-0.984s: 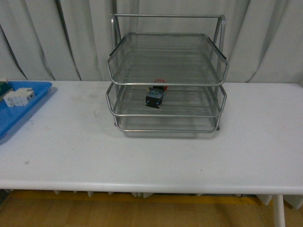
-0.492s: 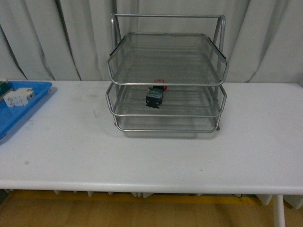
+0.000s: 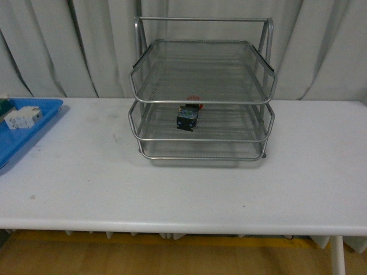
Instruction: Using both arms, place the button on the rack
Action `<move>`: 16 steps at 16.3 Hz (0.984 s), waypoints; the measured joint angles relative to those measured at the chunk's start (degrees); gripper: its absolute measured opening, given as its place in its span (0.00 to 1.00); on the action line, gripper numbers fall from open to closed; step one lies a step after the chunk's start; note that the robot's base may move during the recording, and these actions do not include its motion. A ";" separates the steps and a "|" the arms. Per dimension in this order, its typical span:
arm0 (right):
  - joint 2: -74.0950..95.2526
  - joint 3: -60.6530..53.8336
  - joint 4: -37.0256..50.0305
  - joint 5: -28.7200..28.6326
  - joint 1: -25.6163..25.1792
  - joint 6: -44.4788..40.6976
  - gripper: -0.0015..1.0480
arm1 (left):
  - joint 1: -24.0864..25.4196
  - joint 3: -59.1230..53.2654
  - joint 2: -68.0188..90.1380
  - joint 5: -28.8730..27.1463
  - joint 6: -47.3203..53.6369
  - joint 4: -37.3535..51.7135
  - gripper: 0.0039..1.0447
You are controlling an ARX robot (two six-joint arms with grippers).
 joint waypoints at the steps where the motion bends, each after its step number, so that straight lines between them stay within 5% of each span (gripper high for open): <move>1: -0.87 0.00 -0.79 0.00 0.00 0.00 0.02 | 0.00 0.00 0.00 0.00 0.00 0.00 0.94; 4: -10.40 0.02 -12.33 -0.13 -0.02 0.00 0.02 | 0.00 0.00 0.00 -0.07 0.00 0.00 0.94; 6: -11.61 0.02 -12.59 -0.15 0.00 -0.11 0.04 | 0.00 0.00 0.00 0.00 0.00 0.04 0.94; 13: -11.63 0.02 -12.09 -0.17 0.00 -0.11 0.87 | 0.00 0.00 0.00 0.00 0.00 0.02 0.94; 14: -11.63 0.02 -12.09 -0.17 0.00 -0.09 0.96 | 0.00 0.00 0.00 0.00 0.00 0.02 0.94; 16: -11.63 0.02 -12.09 -0.17 0.00 -0.15 0.94 | 0.00 0.00 0.00 0.00 0.00 0.02 0.94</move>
